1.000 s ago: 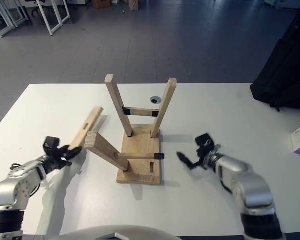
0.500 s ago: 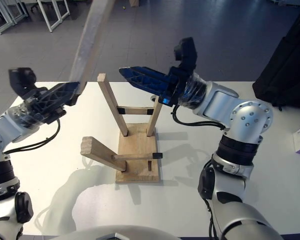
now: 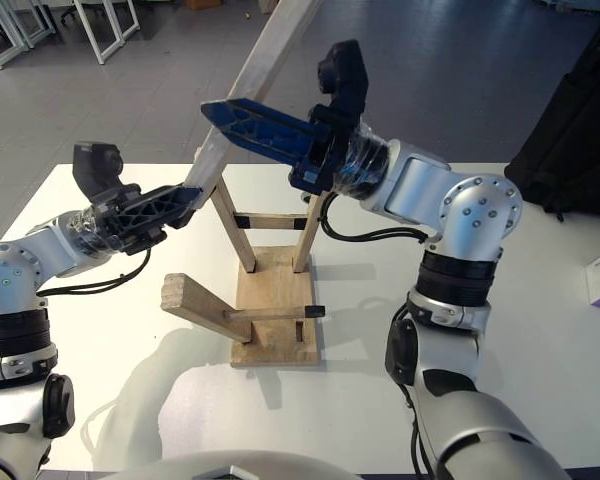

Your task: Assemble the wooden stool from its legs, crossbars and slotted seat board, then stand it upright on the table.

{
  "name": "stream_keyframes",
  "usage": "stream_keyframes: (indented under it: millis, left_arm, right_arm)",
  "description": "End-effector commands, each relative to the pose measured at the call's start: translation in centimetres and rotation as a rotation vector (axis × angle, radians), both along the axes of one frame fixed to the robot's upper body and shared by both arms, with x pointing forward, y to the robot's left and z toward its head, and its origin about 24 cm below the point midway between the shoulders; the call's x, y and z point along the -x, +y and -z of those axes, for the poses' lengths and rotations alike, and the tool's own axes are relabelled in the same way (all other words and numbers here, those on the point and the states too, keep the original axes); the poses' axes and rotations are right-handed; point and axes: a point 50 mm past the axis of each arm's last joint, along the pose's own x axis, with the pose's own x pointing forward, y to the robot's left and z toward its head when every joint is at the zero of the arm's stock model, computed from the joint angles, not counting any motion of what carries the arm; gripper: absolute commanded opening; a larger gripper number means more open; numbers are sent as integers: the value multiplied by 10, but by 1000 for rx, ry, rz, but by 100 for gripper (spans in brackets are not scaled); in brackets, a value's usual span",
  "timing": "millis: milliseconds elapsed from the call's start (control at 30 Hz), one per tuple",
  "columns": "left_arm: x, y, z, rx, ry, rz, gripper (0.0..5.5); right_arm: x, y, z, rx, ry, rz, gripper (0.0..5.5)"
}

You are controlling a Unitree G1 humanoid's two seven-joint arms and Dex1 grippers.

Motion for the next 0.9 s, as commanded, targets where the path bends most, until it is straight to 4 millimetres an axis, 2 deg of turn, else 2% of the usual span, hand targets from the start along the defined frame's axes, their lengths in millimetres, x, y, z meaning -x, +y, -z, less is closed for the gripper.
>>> stream_keyframes:
  millis: [33,300,400,433,633,767,833,900]
  left_arm:
    - [2,-4,0,7,7,32,206]
    - [2,-5,7,-40,-3,-1,206]
    - [0,-4,5,-37,-38,-45,206]
    - [-1,-2,5,-24,-31,-42,243]
    - [-3,12,3,-9,-27,-84,339]
    - [-3,36,5,-38,-31,-205,406]
    - [1,44,8,-54,-41,-288,432]
    - [11,47,14,-69,-49,-376,432]
  right_arm:
    - [2,3,-6,-12,-9,-26,363]
    - [-7,2,1,33,45,48,213]
    - [-15,-1,5,73,70,113,206]
    - [-17,-1,6,81,74,125,205]
    - [-20,-13,-1,80,35,170,202]
    - [-16,-51,-7,89,-3,253,202]
    - [-10,-74,9,149,-20,315,202]
    - [1,-95,34,278,-78,376,202]
